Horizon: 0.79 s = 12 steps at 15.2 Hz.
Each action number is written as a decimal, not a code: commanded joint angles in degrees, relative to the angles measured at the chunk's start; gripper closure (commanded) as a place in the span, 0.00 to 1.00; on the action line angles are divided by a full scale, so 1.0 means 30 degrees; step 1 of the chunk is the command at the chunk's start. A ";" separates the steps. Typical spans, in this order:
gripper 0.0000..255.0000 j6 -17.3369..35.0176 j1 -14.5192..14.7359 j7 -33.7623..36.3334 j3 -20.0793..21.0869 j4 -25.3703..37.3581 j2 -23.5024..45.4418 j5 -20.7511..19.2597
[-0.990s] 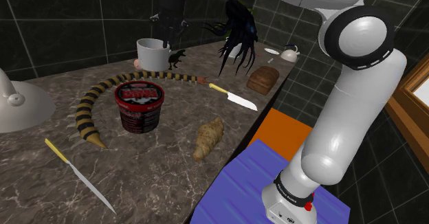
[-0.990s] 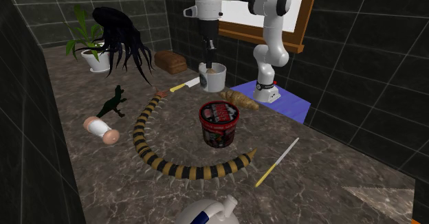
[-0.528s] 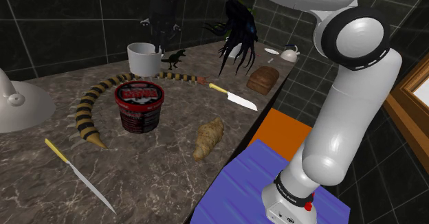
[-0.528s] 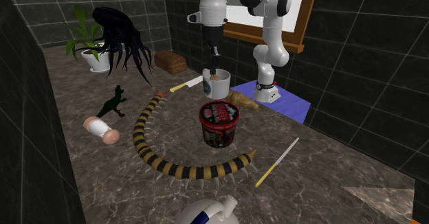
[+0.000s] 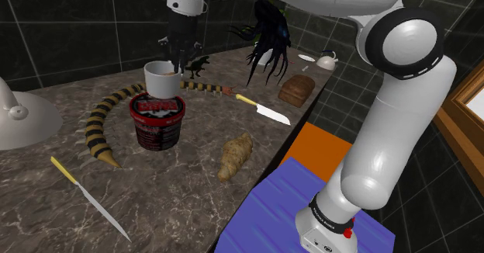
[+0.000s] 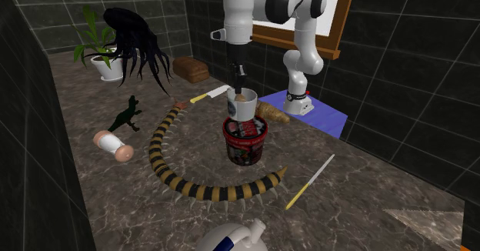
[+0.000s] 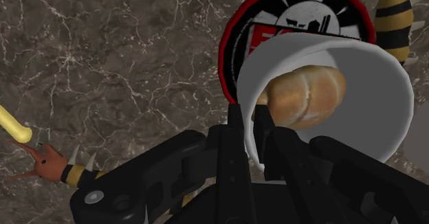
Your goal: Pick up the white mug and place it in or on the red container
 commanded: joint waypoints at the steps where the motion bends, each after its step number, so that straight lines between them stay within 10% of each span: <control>1: 1.00 0.0559 -0.0012 0.0005 -0.0005 -0.0576 -0.0038 0.0005; 12: 1.00 0.2077 -0.0037 0.0019 -0.0032 -0.2084 -0.0027 -0.0008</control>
